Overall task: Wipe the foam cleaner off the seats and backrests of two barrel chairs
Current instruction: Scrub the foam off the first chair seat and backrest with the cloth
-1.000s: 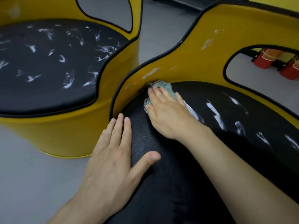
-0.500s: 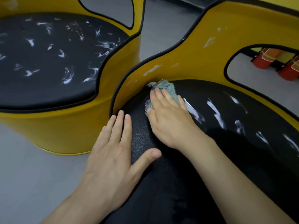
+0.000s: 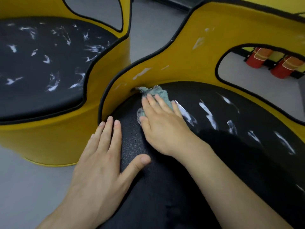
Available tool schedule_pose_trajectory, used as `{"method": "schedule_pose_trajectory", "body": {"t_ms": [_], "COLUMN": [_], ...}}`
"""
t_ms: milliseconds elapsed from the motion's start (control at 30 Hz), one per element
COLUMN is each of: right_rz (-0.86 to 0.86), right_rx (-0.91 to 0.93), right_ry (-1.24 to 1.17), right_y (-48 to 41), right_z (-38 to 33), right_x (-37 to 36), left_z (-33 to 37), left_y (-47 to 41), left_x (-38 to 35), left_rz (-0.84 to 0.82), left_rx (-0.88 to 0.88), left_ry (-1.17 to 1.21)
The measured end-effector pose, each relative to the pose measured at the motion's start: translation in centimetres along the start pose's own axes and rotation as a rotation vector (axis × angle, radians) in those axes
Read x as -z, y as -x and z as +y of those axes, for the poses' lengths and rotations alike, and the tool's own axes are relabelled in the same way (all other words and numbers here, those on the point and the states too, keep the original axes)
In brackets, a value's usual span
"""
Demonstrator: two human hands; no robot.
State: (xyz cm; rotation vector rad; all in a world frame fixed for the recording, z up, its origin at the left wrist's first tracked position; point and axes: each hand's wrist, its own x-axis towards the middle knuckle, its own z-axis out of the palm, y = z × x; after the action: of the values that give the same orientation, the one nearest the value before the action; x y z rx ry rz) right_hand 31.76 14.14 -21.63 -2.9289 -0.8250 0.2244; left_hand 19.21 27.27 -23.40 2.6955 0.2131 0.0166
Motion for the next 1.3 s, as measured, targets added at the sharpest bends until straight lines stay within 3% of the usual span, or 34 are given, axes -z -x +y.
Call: {"method": "schedule_pose_trajectory", "body": {"t_ms": [67,233,300,467,700,1033,1300], "right_rz": [0.023,0.048,0.033,-0.034,-0.011,0.045,0.036], "right_rx": [0.0,0.244,0.263,0.19,-0.054,0.195,-0.002], "right_ry": [0.012,-0.087,-0.102,-0.026,-0.016,-0.035,-0.019], "right_y": [-0.7,7.7,9.3,3.8,-3.5,8.5,-2.1], "right_z": [-0.4,-1.3,-1.1,-1.0,1.2,-1.7,-0.9], "right_x": [-0.1,-1.4,-1.7,-0.5,0.3,-1.5,0.3], "left_z": [0.0,-0.2,-0.3,-0.3,0.1,-0.6,-0.3], "left_y": [0.0,-0.2,-0.2,-0.3,0.2,-0.5,-0.2], "left_x": [0.0,-0.1,-0.3,-0.3,0.2,-0.7,-0.3], "left_rz": [0.008,0.006,0.005,0.018,0.001,0.001,0.026], "left_rx": [-0.005,-0.005,-0.001,-0.005,0.01,-0.04,-0.006], "left_ry": [0.022,0.026,0.049,0.056,0.023,0.072,0.048]}}
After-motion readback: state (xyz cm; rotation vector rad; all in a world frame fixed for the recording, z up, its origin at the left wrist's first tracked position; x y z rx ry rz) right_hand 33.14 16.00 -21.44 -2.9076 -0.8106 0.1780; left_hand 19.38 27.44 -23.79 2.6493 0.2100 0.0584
